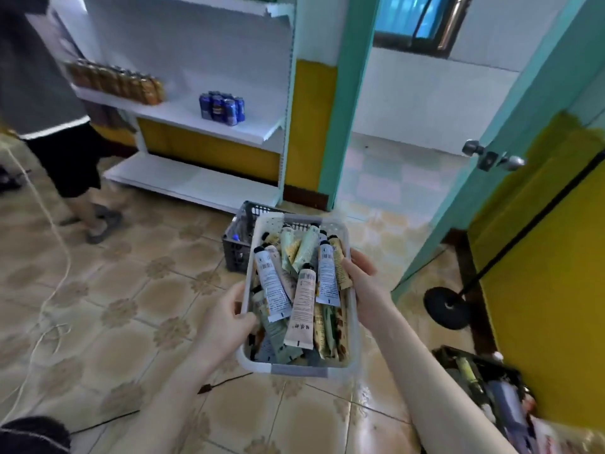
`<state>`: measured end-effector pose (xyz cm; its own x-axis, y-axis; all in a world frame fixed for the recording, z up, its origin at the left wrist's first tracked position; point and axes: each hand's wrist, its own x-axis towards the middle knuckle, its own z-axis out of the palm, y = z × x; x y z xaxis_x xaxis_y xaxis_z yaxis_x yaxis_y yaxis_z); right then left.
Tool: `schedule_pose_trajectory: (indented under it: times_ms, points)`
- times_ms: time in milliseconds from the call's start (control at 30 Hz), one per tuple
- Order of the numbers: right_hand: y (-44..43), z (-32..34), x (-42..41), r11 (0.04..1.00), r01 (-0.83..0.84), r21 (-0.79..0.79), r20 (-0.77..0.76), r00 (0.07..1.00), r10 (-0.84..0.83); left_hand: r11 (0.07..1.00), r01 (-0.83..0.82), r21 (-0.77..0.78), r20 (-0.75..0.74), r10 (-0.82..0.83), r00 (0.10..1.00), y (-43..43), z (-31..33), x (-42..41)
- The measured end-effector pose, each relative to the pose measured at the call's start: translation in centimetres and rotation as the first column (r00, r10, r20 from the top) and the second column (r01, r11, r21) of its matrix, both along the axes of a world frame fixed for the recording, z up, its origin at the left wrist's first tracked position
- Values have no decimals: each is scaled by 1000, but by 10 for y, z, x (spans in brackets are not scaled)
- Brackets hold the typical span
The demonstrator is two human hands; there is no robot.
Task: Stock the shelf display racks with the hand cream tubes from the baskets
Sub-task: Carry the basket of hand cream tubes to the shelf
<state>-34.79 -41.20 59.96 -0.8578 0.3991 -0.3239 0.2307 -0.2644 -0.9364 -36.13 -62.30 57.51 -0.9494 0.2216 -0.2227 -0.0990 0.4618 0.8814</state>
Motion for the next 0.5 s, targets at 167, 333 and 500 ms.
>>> schedule_pose_trajectory:
  times_ms: [167, 333, 500]
  points:
    - [-78, -3, -67, 991, -137, -13, 12, 991, 137, 982, -187, -29, -19, 186, 982, -76, 2, -26]
    - [-147, -3, -129, 947, -321, 6, 26, 947, 321, 934, -350, -68, -20, 349, 937, -136, 0, -54]
    - [-209, -10, -197, 883, -467, 39, 42, 884, 466, 859, -509, -52, 1, 509, 861, -186, -8, -92]
